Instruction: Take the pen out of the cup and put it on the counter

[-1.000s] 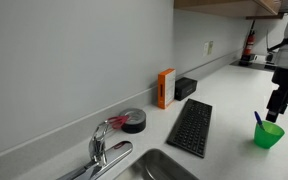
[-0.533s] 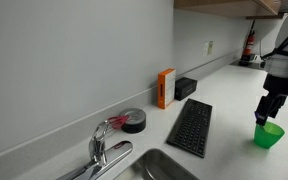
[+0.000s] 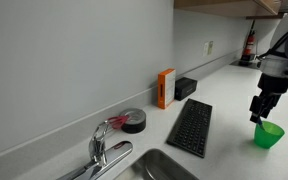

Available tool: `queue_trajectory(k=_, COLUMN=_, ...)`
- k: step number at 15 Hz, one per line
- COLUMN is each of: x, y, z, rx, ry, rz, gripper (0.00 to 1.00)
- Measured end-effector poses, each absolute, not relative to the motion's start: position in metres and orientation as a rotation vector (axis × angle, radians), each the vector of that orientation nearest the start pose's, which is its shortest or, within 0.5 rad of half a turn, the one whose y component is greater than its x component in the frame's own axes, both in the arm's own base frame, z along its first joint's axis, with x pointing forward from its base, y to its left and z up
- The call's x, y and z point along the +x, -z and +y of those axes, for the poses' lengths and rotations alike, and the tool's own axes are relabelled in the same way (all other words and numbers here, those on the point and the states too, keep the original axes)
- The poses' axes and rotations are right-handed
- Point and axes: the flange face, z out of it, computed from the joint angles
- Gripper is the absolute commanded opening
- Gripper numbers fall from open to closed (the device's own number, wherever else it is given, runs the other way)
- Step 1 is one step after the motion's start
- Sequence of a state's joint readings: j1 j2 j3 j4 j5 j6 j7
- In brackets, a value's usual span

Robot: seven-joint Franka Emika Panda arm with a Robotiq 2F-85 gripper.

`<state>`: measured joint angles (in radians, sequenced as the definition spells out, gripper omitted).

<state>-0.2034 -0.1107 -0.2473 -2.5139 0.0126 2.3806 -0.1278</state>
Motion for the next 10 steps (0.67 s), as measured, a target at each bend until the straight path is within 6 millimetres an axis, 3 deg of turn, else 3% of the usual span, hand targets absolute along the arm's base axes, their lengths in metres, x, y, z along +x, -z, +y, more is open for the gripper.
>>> queue_trajectory(k=5, x=0.407, y=-0.323, z=-0.210, rx=-3.034, ry=0.007, rz=0.575, gripper=0.04)
queue_trajectory(k=6, x=0.408, y=-0.325, z=-0.213, rx=-3.026, ry=0.018, rz=0.591, gripper=0.00)
queue_trajectory(k=10, x=0.410, y=-0.333, z=-0.222, rx=-3.003, ry=0.055, rz=0.638, gripper=0.04)
